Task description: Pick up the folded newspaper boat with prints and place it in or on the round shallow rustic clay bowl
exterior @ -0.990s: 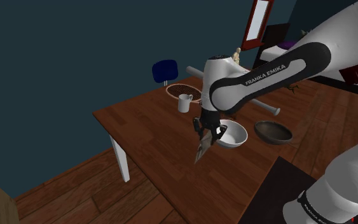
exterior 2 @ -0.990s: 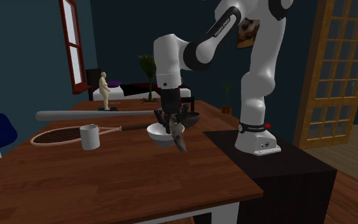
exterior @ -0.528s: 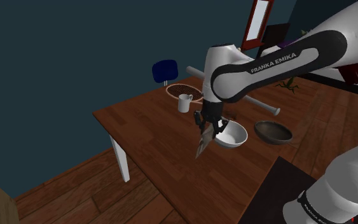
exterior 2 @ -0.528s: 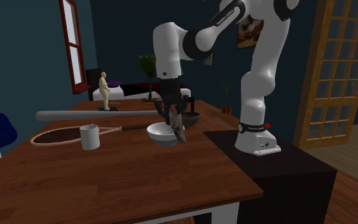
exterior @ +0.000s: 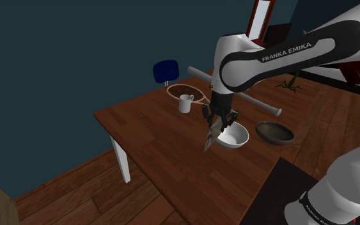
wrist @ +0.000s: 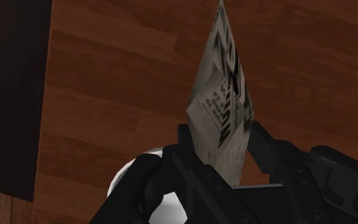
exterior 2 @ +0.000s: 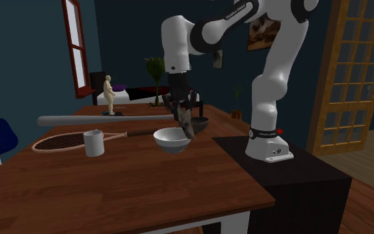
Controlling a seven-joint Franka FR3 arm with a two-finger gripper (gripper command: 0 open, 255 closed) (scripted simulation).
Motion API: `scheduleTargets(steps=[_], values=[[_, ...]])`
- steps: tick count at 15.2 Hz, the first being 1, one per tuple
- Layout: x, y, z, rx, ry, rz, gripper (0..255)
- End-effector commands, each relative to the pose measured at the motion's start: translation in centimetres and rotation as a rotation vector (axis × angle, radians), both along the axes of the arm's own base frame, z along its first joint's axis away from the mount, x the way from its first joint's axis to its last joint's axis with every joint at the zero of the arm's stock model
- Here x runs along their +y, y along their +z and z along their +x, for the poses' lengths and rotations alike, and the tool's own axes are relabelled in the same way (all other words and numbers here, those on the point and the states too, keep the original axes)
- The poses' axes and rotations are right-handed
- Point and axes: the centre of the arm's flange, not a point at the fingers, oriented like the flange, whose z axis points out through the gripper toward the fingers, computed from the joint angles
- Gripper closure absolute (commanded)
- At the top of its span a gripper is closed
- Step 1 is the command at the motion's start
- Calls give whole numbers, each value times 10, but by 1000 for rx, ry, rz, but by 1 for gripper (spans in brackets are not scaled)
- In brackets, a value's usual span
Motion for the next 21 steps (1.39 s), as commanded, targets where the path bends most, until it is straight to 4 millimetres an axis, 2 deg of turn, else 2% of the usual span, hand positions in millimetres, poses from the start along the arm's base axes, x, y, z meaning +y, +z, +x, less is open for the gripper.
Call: scheduleTargets(steps=[1,21], values=[[-22,1,-10,0,1,1,255],[-275,2,-86,0,1,1,255]])
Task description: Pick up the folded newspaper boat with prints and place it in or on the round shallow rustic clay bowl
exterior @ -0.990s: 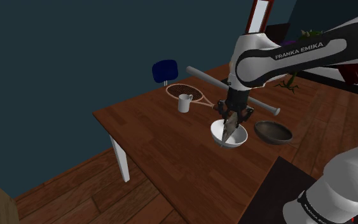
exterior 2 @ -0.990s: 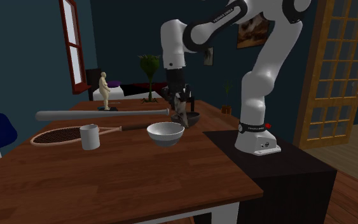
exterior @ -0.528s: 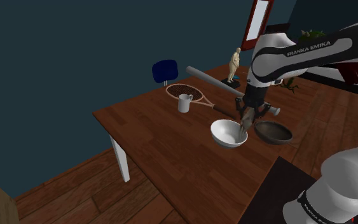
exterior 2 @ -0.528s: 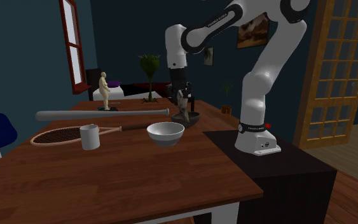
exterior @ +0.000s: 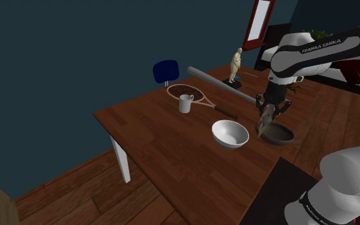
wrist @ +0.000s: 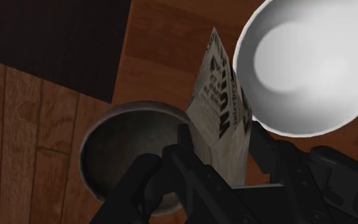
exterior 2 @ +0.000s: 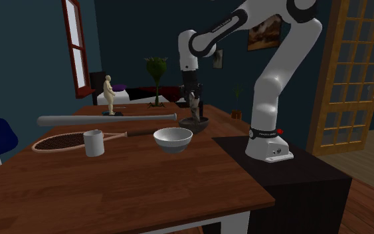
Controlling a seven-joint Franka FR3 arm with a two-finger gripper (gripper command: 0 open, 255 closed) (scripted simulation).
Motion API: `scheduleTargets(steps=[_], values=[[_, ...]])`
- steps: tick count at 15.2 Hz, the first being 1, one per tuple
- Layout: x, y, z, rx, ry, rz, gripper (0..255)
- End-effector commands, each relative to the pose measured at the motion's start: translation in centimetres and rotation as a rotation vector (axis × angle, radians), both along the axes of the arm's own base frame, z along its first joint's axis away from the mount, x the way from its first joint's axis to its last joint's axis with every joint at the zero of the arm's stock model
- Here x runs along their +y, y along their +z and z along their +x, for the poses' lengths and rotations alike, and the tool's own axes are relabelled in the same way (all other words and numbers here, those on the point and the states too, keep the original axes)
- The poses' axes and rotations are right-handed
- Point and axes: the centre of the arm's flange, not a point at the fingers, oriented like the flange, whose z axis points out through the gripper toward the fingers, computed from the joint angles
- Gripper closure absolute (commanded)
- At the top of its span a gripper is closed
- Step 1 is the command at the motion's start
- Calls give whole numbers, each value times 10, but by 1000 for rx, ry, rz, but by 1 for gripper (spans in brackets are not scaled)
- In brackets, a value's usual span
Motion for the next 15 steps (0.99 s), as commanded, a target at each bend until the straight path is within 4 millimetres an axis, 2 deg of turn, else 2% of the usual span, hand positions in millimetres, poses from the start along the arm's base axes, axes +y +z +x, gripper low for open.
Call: scheduleTargets(steps=[1,9,15], values=[[-27,-2,-6,0,2,0,255],[-129,-2,-37,0,2,0,255],[-129,-34,-37,0,2,0,255]])
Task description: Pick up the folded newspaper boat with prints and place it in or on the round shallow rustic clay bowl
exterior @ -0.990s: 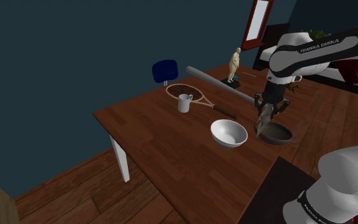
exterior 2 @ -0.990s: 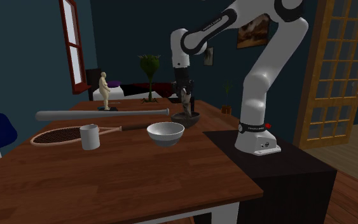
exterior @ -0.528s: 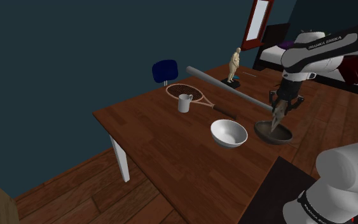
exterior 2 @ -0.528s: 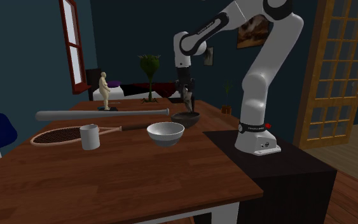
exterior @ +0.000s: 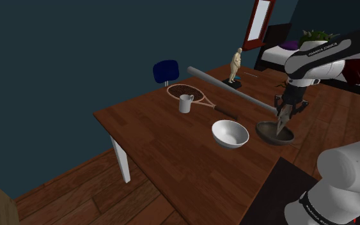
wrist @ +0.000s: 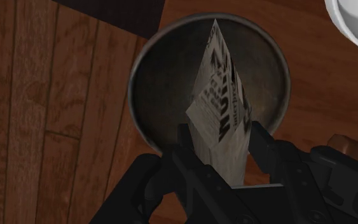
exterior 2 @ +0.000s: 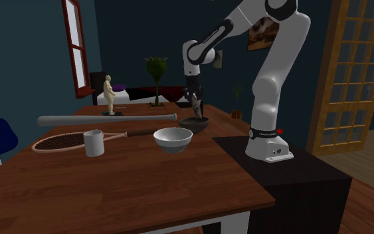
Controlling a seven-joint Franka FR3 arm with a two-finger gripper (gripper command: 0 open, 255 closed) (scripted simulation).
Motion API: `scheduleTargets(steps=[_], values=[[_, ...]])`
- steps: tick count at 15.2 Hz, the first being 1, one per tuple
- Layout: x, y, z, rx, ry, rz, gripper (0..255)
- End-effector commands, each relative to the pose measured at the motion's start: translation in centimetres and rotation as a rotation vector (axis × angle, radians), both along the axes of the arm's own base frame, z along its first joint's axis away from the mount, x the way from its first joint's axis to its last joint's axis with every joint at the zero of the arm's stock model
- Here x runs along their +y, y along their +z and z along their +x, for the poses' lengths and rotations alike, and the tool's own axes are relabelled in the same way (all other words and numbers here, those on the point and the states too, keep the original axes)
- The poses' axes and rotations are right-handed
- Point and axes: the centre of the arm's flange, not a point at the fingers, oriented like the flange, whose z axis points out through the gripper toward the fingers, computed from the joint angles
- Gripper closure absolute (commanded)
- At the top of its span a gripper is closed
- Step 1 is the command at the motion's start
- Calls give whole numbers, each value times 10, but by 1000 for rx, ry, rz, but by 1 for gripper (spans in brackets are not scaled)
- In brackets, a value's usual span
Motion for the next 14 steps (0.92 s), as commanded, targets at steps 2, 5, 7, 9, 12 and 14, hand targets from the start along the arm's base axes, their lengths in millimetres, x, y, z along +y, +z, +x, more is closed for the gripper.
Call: scheduleTargets(steps=[2,5,7,9,12,14], values=[[-1,-16,0,0,0,0,255],[-1,-32,0,0,0,0,255],[-1,-45,0,0,0,0,255],[-1,-45,0,0,0,0,255],[-1,-45,0,0,0,0,255],[-1,-45,0,0,0,0,255]])
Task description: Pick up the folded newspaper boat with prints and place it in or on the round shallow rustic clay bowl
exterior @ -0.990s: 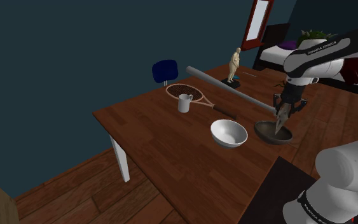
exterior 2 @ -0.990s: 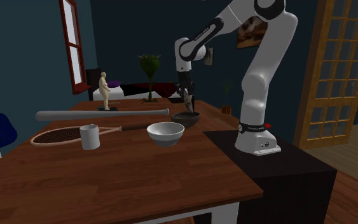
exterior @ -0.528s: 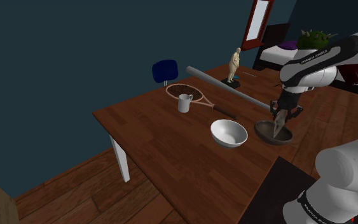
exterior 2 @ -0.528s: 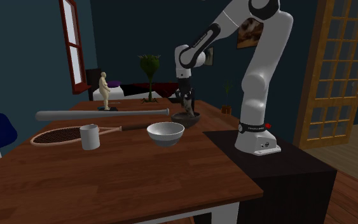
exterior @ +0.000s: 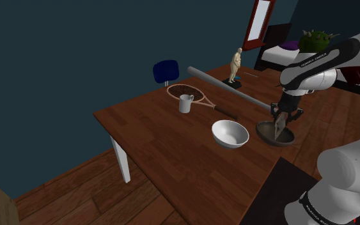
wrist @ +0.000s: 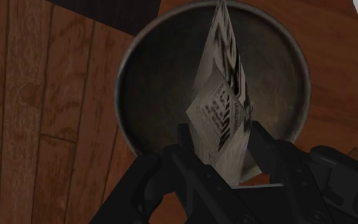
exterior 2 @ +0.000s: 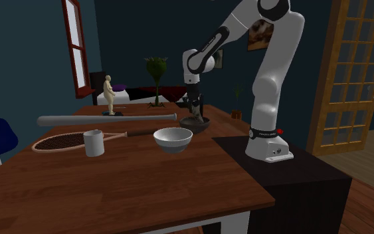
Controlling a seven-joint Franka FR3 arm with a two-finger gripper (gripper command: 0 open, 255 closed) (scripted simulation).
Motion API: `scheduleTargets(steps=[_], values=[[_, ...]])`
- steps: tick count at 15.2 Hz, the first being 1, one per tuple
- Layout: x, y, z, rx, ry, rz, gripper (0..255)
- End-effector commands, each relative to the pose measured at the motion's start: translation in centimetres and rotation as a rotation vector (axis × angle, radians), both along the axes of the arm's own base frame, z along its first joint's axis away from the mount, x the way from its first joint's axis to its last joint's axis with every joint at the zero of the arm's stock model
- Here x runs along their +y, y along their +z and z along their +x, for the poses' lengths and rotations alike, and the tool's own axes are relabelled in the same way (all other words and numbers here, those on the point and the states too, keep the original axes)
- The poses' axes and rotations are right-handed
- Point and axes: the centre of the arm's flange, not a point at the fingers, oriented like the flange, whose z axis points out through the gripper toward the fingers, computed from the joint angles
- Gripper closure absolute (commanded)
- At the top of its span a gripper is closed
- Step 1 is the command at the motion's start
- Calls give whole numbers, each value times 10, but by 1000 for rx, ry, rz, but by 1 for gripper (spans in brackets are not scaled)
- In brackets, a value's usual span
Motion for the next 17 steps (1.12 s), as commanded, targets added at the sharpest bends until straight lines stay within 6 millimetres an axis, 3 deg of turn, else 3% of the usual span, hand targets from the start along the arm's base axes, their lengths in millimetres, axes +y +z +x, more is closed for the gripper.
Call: scheduleTargets(steps=[1,2,7,11,17], values=[[0,0,0,0,0,0,255],[0,0,0,0,0,0,0],[0,0,0,0,0,0,0],[-1,50,5,0,0,0,0],[-1,50,5,0,0,0,0]])
